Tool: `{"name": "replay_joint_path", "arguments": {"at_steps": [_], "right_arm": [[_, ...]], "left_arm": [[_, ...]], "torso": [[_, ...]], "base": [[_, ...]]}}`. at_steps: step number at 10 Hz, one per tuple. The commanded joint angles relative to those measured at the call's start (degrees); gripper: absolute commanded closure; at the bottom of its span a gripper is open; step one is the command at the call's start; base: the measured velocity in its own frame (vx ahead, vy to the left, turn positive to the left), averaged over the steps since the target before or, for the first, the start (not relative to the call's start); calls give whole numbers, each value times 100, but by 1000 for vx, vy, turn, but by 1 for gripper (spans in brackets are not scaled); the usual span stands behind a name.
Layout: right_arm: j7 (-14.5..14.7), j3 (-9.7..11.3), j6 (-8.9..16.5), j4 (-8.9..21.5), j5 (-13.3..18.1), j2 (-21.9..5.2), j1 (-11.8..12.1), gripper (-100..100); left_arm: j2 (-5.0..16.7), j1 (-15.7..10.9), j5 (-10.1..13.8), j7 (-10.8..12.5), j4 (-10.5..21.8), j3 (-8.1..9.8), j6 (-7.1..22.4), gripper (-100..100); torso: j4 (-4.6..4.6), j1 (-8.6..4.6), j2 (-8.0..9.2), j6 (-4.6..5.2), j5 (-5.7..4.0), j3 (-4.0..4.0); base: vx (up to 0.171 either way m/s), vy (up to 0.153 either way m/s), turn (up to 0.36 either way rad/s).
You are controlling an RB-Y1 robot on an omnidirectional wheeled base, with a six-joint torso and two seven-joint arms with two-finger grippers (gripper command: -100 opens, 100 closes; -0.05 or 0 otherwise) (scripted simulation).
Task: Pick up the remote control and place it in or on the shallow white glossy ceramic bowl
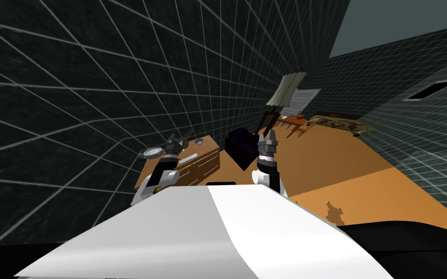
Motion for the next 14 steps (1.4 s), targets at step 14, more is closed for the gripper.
{"name": "replay_joint_path", "arguments": {"at_steps": [14], "right_arm": [[0,-1,0,0,0,0,0,0]], "left_arm": [[190,-856,524,716,729,435,2215,-100]], "torso": [[1,14,5,-2,3,3]], "base": [[33,-51,-63]]}}
